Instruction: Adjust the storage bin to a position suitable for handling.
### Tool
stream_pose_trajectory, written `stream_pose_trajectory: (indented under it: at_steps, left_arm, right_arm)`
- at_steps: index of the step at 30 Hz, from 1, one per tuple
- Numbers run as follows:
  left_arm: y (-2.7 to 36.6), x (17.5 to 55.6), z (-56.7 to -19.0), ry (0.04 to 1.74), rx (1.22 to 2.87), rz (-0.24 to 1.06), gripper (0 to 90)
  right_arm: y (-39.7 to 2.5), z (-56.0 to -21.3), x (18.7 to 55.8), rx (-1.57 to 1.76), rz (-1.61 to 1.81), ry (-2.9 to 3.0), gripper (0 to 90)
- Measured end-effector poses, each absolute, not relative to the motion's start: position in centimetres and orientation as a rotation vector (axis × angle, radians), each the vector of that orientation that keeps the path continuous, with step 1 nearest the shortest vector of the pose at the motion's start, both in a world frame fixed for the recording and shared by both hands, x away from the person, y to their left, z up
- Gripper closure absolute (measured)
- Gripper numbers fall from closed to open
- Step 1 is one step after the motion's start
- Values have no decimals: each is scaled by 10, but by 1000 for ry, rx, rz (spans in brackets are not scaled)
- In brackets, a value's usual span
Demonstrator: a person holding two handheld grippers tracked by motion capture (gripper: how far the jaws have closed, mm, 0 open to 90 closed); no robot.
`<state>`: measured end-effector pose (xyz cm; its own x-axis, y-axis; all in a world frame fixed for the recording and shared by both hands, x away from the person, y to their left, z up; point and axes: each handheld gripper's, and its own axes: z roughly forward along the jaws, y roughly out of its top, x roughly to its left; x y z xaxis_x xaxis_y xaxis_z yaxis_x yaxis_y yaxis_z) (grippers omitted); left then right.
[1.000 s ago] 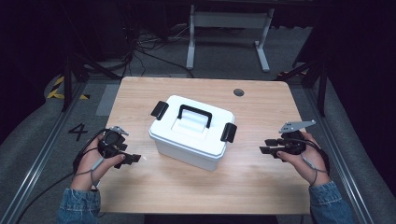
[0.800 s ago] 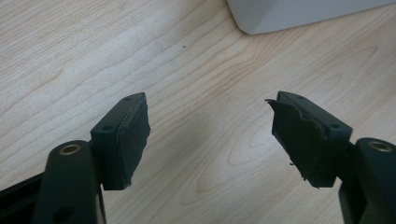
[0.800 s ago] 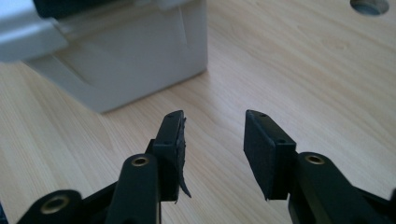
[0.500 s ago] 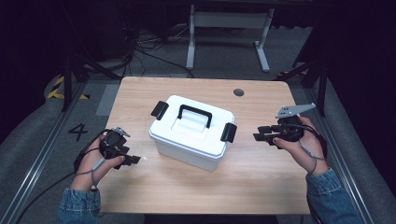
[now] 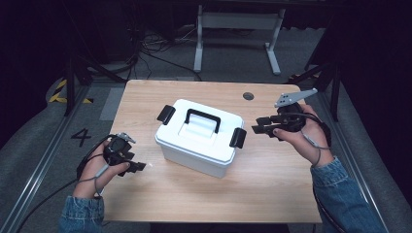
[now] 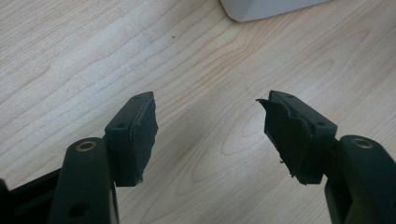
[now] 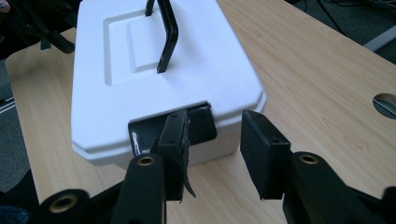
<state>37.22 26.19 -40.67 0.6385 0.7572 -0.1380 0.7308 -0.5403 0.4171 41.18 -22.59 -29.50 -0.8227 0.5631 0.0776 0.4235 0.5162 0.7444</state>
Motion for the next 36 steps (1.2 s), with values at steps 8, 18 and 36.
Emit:
stream_pose_trajectory:
  at_steps: [8,18,36]
  left_arm:
    - [261,373,-407,1160,2422,88,349]
    - [260,373,-409,1151,2434,81,345]
    - [261,375,-410,1147,2446,81,341]
  right_arm:
    - [-204,-289,425,827,1205,2603,615]
    - [-165,-289,441,763,1182,2671,610]
    - [-110,-306,466,735,1087,2792,629]
